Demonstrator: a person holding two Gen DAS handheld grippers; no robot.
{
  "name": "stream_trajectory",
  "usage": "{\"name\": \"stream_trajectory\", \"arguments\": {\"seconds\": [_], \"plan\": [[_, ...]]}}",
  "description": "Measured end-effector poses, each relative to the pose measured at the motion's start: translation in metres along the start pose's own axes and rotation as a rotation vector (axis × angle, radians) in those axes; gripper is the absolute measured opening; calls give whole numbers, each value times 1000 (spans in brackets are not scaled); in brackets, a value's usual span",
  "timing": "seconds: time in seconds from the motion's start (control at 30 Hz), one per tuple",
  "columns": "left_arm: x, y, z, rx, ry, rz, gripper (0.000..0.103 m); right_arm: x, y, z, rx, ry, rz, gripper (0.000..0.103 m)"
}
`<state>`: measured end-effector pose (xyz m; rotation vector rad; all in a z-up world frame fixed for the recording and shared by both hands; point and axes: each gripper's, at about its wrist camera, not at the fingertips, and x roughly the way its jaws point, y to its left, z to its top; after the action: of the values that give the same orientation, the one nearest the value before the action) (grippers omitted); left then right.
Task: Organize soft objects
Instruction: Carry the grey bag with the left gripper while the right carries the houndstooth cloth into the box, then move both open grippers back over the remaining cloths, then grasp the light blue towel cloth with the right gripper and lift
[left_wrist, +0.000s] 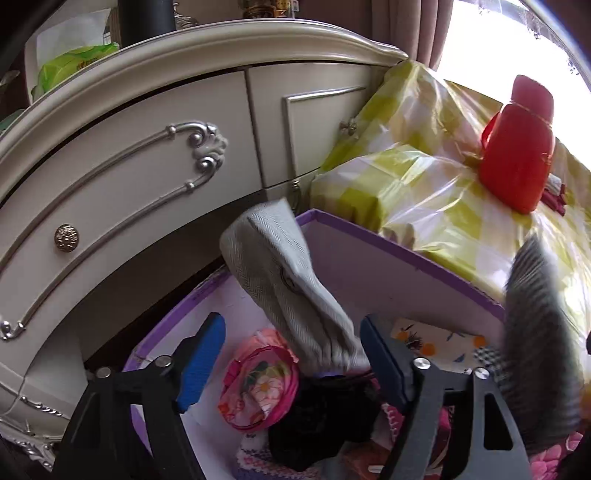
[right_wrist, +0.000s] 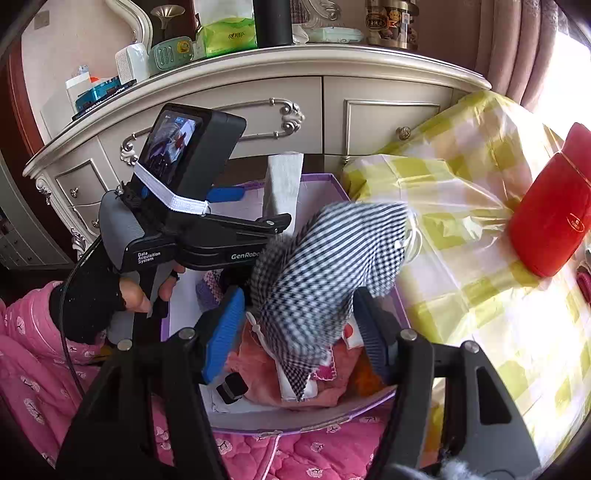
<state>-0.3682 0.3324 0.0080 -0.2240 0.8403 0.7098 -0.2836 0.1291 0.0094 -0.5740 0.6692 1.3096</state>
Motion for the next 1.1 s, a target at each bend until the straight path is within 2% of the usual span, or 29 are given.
{"name": "stream_trajectory", "arguments": {"seconds": [0.13, 0.27, 0.37, 0.5, 0.53, 0.63, 0.77, 0.83, 0.93, 1.03, 1.1], "plan": [[3, -7, -2, 32, 6, 35, 83, -11, -18, -8, 34, -29, -42, 71], [-2, -31, 0, 84, 1, -2, 83, -27, -53, -18, 127, -71, -109, 72], [-14, -67, 8, 156, -24, -131, 83, -44, -95, -33, 221, -100, -188, 74], [-23, -144, 18, 288, 17, -430, 84, -60, -165, -59, 344, -75, -341, 75], [-25, -168, 18, 331, 21, -486, 84, -64, -183, -67, 375, -74, -369, 75], [-31, -243, 18, 491, -19, -589, 84, -75, -240, -88, 463, -76, -447, 75], [-35, -338, 16, 645, -143, -619, 84, -84, -315, -109, 563, -67, -539, 75], [-27, -374, 19, 661, -152, -619, 84, -87, -354, -114, 622, -79, -573, 75], [-9, -403, 32, 612, -106, -630, 84, -91, -403, -114, 702, -118, -607, 75], [7, -406, 35, 559, -13, -643, 84, -87, -438, -93, 690, -165, -593, 75], [17, -399, 39, 503, 45, -687, 84, -77, -454, -69, 624, -172, -597, 75]]}}
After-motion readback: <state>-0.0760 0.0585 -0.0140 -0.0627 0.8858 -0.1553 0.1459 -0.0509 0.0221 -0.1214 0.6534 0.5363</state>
